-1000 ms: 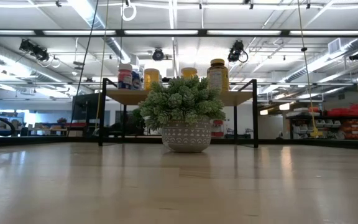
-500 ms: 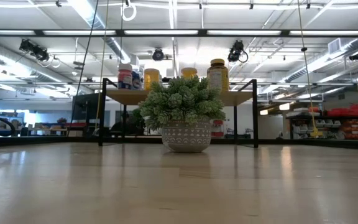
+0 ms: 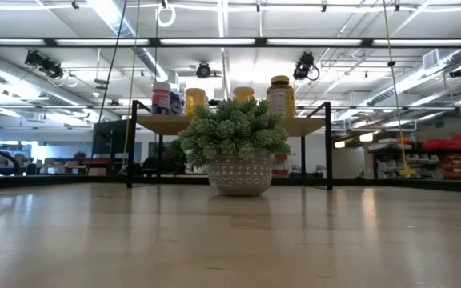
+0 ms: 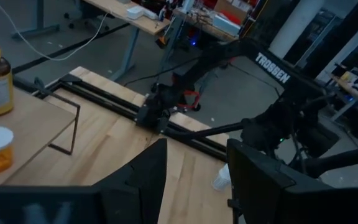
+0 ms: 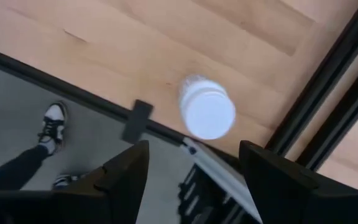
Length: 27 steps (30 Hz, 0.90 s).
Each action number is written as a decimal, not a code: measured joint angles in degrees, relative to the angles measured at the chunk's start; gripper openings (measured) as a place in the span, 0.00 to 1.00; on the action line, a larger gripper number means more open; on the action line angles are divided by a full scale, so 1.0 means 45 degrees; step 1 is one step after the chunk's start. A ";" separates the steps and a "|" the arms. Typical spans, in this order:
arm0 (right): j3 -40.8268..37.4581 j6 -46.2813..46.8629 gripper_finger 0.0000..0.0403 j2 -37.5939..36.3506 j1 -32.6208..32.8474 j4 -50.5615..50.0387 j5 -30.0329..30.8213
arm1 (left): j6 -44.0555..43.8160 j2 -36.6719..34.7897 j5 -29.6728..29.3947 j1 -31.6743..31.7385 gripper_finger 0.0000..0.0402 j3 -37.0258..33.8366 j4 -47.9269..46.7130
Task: Pick and place medicine bottles onto shelf by color
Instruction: Put the white medicine bottle on the shelf
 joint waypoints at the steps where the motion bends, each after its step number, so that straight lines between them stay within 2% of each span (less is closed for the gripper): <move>1: -0.0128 -0.0009 0.64 -0.0005 0.0158 -0.0002 0.0033 | -0.0099 0.0057 -0.0026 0.0000 0.43 0.0003 0.0053; 7: -0.1330 -0.0206 0.64 -0.0010 0.0805 0.0339 0.0659 | -0.0247 0.0361 -0.0134 0.0051 0.43 0.0019 -0.0443; 12: -0.2456 -0.0970 0.64 -0.0005 0.0868 0.1848 0.0878 | -0.1039 0.1083 -0.0115 -0.0205 0.43 -0.0010 -0.1425; 18: -0.3063 -0.1608 0.64 0.0000 0.0863 0.2218 0.1115 | -0.1347 0.1653 -0.0069 -0.0668 0.43 -0.0005 -0.0630; 27: -0.3533 -0.1704 0.64 -0.0068 0.0868 0.3204 0.1132 | -0.2242 0.1976 -0.0069 -0.0922 0.43 -0.0005 -0.0541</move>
